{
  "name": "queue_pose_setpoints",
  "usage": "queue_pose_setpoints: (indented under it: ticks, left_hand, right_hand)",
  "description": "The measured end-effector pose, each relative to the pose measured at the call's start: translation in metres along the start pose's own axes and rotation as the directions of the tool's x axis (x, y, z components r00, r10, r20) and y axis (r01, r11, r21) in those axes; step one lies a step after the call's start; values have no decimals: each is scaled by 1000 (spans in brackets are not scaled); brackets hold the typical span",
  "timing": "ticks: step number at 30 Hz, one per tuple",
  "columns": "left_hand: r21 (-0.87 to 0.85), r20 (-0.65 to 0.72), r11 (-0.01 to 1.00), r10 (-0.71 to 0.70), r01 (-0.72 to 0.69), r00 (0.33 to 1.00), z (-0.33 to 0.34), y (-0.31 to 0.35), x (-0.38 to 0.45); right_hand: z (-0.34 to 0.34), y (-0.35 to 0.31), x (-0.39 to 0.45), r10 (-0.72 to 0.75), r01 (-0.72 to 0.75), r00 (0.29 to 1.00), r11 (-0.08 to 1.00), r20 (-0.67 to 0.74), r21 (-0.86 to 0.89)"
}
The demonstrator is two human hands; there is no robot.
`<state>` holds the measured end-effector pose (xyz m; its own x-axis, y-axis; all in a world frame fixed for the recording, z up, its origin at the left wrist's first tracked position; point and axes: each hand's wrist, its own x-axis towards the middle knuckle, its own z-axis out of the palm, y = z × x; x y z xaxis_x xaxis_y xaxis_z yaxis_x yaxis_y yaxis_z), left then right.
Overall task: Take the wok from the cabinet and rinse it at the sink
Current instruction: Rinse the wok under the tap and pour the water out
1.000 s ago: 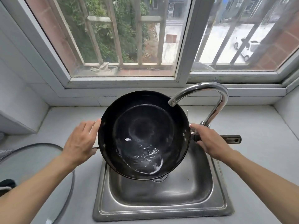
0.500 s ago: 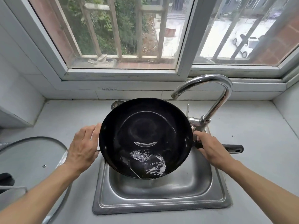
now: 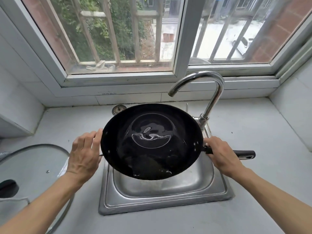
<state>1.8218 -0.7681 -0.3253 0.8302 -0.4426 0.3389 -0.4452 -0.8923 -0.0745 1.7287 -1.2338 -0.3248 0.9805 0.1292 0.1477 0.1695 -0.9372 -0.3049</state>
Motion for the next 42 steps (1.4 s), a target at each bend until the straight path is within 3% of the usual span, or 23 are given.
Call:
queue_pose_setpoints:
  ticks: [15, 30, 36, 42]
  left_hand:
    - [2, -239, 999, 36, -37, 970, -73, -13, 20]
    - [158, -545, 986, 134, -55, 828, -112, -24, 40]
    - [181, -614, 981, 164, -65, 772, -112, -26, 37]
    - [180, -624, 982, 151, -47, 767, -114, -30, 34]
  right_hand:
    - [-79, -49, -16, -59, 36, 972, 994, -229, -104]
    - [-124, -61, -12, -91, 5, 912, 977, -399, -211]
    - [-130, -62, -15, -114, 21, 907, 974, -405, -227]
    - [-136, -66, -14, -111, 24, 911, 976, -398, -217]
